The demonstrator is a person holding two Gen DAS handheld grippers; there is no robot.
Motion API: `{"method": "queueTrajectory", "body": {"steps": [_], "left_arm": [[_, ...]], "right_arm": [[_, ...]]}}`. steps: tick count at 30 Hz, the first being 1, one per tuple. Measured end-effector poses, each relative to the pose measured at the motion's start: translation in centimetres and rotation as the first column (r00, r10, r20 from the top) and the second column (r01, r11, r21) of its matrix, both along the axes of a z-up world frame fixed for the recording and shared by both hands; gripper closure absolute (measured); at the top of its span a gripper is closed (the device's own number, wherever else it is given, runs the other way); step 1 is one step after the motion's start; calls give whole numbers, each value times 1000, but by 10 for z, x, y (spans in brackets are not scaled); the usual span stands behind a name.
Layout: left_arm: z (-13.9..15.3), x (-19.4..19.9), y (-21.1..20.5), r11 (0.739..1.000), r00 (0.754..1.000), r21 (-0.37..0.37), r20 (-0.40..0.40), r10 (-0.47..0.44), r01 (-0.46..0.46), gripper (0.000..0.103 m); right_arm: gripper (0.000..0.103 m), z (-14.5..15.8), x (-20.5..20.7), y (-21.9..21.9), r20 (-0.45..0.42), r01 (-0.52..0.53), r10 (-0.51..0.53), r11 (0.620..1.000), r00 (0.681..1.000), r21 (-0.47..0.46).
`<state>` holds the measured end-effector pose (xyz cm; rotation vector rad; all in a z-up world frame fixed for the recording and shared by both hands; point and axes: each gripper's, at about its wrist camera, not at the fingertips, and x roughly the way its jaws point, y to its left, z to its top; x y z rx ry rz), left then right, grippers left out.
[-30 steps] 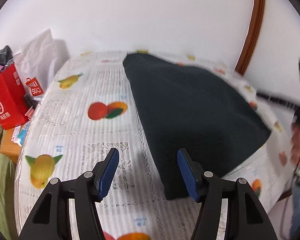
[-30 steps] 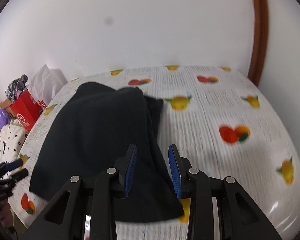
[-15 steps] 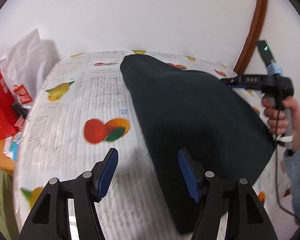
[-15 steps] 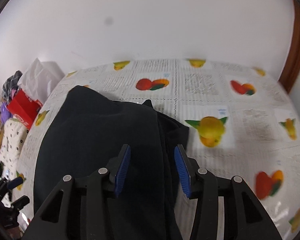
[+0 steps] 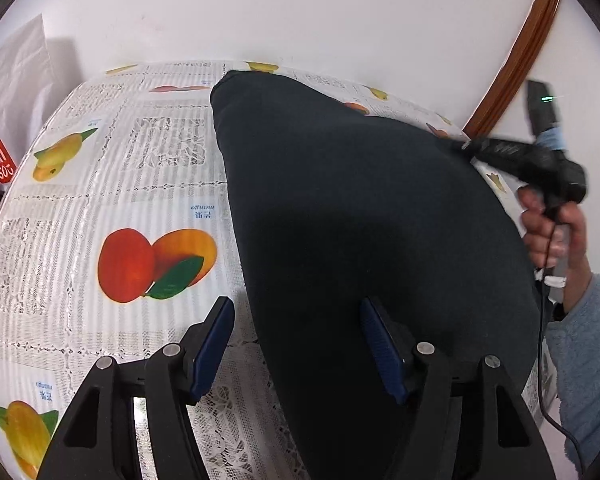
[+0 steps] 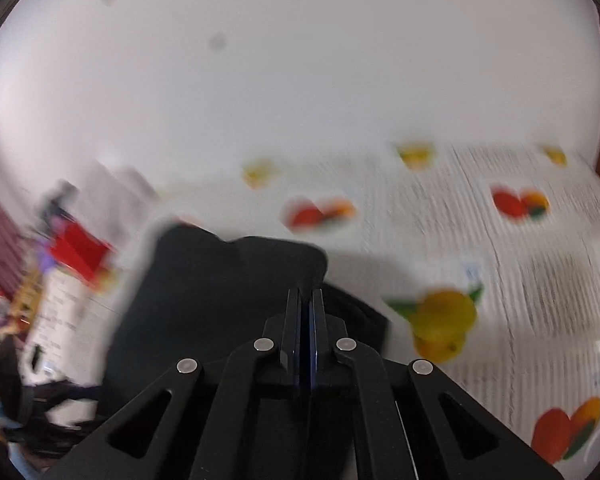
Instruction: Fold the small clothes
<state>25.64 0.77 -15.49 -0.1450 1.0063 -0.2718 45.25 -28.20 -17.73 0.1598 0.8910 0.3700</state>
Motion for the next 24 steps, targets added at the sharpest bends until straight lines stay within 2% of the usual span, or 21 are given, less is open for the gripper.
{"method": "queueTrajectory", "body": {"steps": [2, 5, 8, 9, 10, 12, 15, 17, 19, 21, 22, 24], "left_arm": [[2, -2, -1, 1000, 1000, 11, 2, 1, -1, 38], [4, -6, 1, 1000, 1000, 7, -1, 5, -5, 38], [7, -13, 3, 1000, 1000, 3, 6, 8, -8, 39], [8, -16, 3, 1000, 1000, 6, 12, 8, -9, 39], [9, -19, 3, 1000, 1000, 12, 17, 9, -10, 39], [11, -25, 2, 1000, 1000, 24, 25, 15, -16, 39], [11, -32, 3, 999, 999, 31, 28, 29, -30, 39], [13, -37, 4, 998, 999, 40, 30, 38, -39, 39], [15, -42, 4, 998, 999, 51, 29, 44, -45, 39], [18, -49, 3, 995, 998, 82, 33, 51, -54, 39], [20, -53, 2, 994, 998, 97, 38, 52, -56, 39], [22, -61, -1, 991, 998, 124, 48, 49, -55, 39]], "right_arm": [[99, -15, 6, 3, -65, 12, -13, 1000, 998, -23], [91, -1, -6, -8, -46, 57, -58, 998, 997, -6], [74, 13, -26, -20, -41, 52, -51, 998, 998, 25], [62, 17, -37, -22, -36, 42, -41, 999, 998, 19], [57, 19, -50, -23, -27, 26, -25, 1000, 999, 12], [57, 21, -65, -27, -25, 4, -4, 1000, 1000, 13], [59, 10, -84, -26, -58, -14, 17, 999, 998, 36], [95, -1, -91, -20, -58, -30, 31, 999, 998, 15], [99, -4, -99, -18, -9, -17, 17, 1000, 1000, -25], [103, -2, -111, -23, 49, 70, -67, 996, 997, -58], [103, 0, -118, -29, 64, 138, -133, 987, 989, -77], [99, 2, -131, -38, 78, 173, -167, 983, 983, -67]]}}
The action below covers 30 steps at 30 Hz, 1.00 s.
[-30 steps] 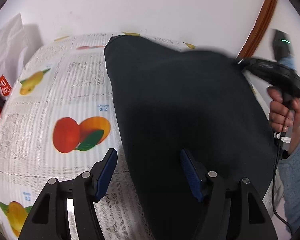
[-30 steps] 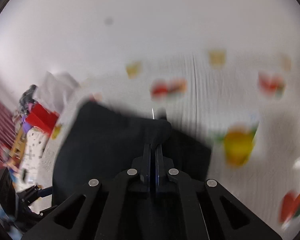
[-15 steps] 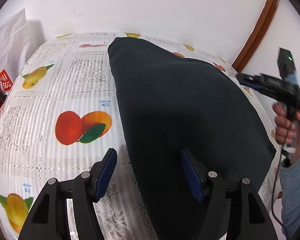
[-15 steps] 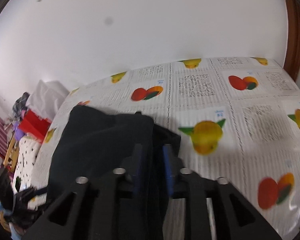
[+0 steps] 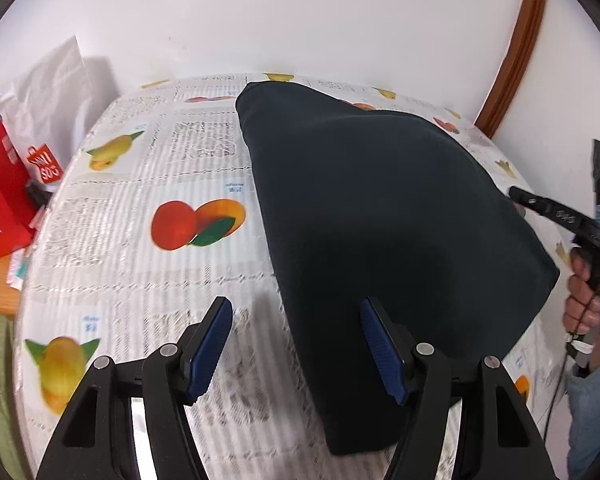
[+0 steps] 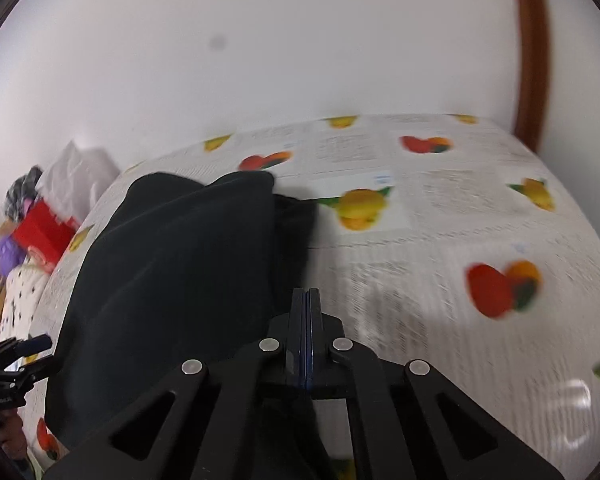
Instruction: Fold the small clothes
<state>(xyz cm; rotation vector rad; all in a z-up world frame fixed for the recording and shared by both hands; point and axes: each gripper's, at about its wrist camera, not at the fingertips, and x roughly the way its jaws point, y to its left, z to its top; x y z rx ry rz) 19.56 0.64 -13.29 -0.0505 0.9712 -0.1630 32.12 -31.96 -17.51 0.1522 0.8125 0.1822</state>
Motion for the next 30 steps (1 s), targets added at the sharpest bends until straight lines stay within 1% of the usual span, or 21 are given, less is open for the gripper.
{"method": "queueTrajectory", "body": {"steps": [1, 3, 5, 7, 9, 11, 14, 17, 19, 21, 25, 27, 30], "left_arm": [[1, -4, -1, 1000, 1000, 11, 4, -1, 1, 39], [2, -11, -3, 1000, 1000, 23, 8, -3, 3, 39], [3, -18, -5, 1000, 1000, 24, 10, -6, 5, 39], [2, -24, -5, 1000, 1000, 24, 10, -14, 14, 38], [2, -34, -7, 999, 999, 30, 11, -32, 31, 37], [1, -46, -9, 998, 998, 36, 10, -57, 57, 36], [-6, -60, -9, 995, 997, 56, 2, -82, 82, 35], [-17, -60, -11, 994, 995, 53, -30, -94, 96, 35], [-24, -56, -14, 994, 995, 65, -40, -90, 92, 35], [-27, -49, -15, 995, 998, 81, -30, -61, 64, 34], [-27, -28, -9, 999, 1000, 53, -17, -13, 14, 34], [-26, -18, -6, 997, 1000, 70, -10, 21, -20, 34], [-26, -3, -2, 994, 996, 80, -33, 78, -75, 34]], "right_arm": [[99, 4, -11, -5, 10, 5, -6, 1000, 1000, 19], [99, 10, -27, -8, 23, 1, -1, 1000, 1000, 22], [93, 16, -46, -7, 29, -10, 10, 1000, 1000, 1], [70, 20, -62, -5, 28, -26, 27, 1000, 999, -16], [62, 19, -81, -2, 33, -57, 58, 998, 998, -39], [61, 14, -98, 3, 19, -82, 84, 994, 996, -76], [61, 3, -118, 5, -6, -94, 94, 989, 996, -114], [61, -10, -125, 3, -40, -89, 85, 990, 996, -113], [61, -19, -122, 3, -69, -83, 75, 990, 995, -111], [61, -24, -118, 4, -70, -70, 63, 992, 996, -103], [61, -28, -106, 6, -61, -44, 39, 996, 997, -79], [61, -30, -97, 5, -63, -33, 30, 998, 998, -46], [61, -32, -85, 5, -64, -16, 16, 1000, 998, 4]]}}
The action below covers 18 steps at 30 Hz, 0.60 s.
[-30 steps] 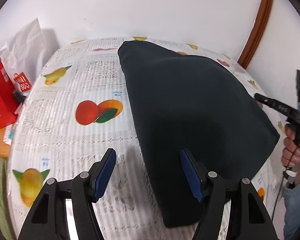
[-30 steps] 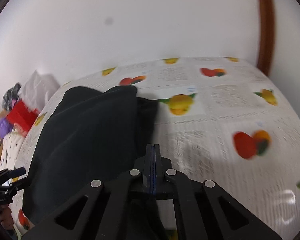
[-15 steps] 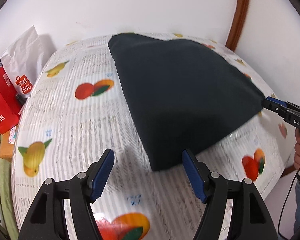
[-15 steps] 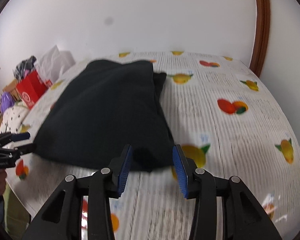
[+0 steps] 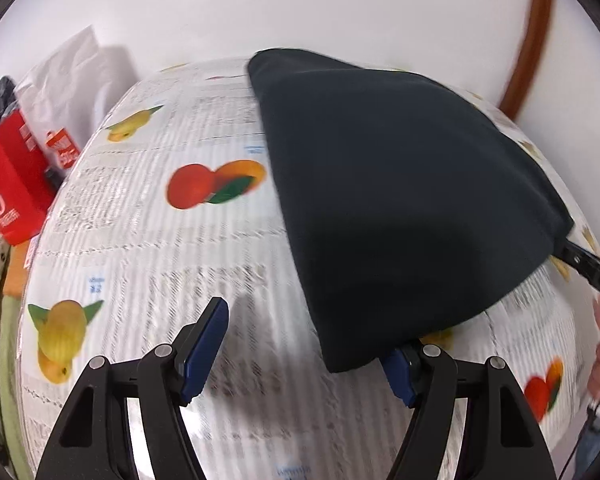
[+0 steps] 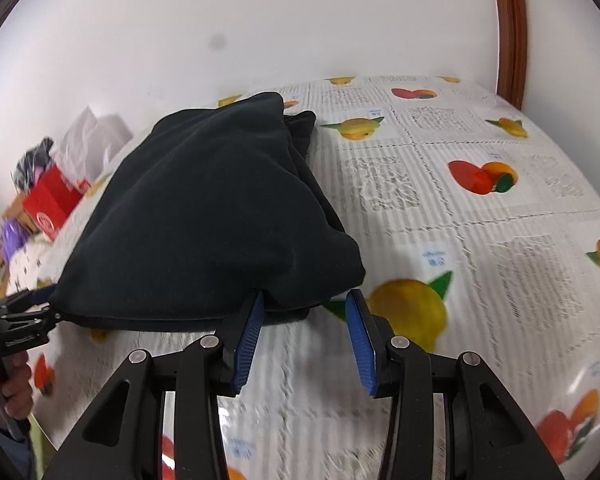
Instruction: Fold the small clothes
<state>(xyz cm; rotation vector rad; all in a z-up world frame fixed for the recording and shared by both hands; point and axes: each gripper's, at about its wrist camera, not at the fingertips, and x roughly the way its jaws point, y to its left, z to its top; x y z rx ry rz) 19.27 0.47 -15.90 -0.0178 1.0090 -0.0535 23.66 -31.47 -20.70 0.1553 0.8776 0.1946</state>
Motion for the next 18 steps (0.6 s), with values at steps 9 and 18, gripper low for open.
{"method": "queueTrajectory", "body": {"steps": [9, 18], "left_arm": [[29, -34, -3, 1000, 999, -7, 53, 9, -9, 35], [102, -89, -15, 998, 975, 17, 218, 49, -54, 17]], "right_arm": [[60, 30, -15, 7, 11, 80, -79, 996, 997, -36], [24, 96, -70, 17, 84, 116, -108, 988, 991, -104]]}}
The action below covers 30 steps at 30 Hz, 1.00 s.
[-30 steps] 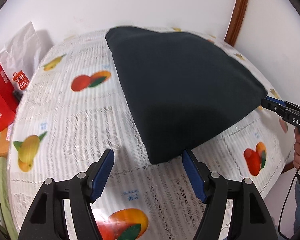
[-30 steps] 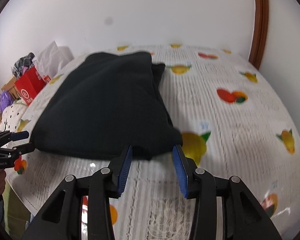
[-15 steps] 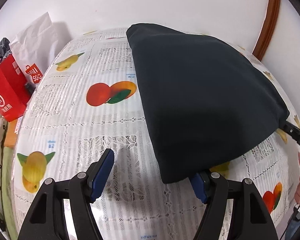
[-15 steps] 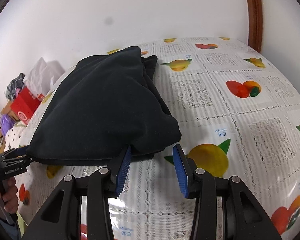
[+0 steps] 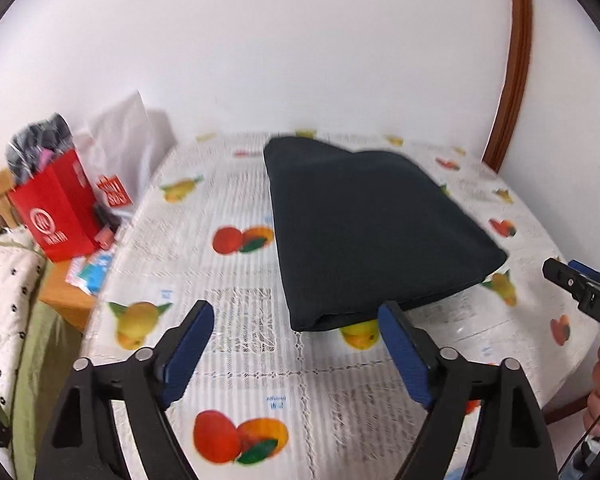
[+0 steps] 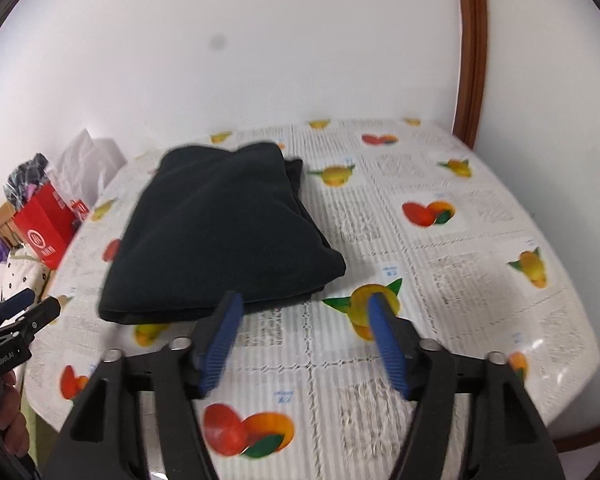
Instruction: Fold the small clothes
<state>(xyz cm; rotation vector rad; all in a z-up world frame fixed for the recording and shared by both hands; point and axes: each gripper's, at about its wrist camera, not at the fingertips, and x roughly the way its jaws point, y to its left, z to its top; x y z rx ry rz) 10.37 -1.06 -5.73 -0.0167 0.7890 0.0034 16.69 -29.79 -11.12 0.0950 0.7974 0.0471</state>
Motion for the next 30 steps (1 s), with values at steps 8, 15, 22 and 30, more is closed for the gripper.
{"method": "queueTrajectory", "body": {"steps": [8, 15, 22, 30], "left_arm": [[38, -43, -7, 1000, 998, -6, 67, -17, 18, 11], [50, -65, -14, 1000, 994, 18, 105, -20, 18, 11], [51, -71, -17, 1000, 994, 15, 105, -18, 17, 11], [51, -72, -20, 1000, 994, 16, 104, -21, 19, 11]], "right_arm": [[8, 48, -55, 12, 83, 21, -15, 997, 996, -72], [0, 59, -89, 17, 114, 25, -13, 994, 993, -107], [0, 62, -99, 18, 118, 24, -11, 994, 993, -107], [0, 64, -102, 15, 125, 39, -27, 994, 992, -98]]}}
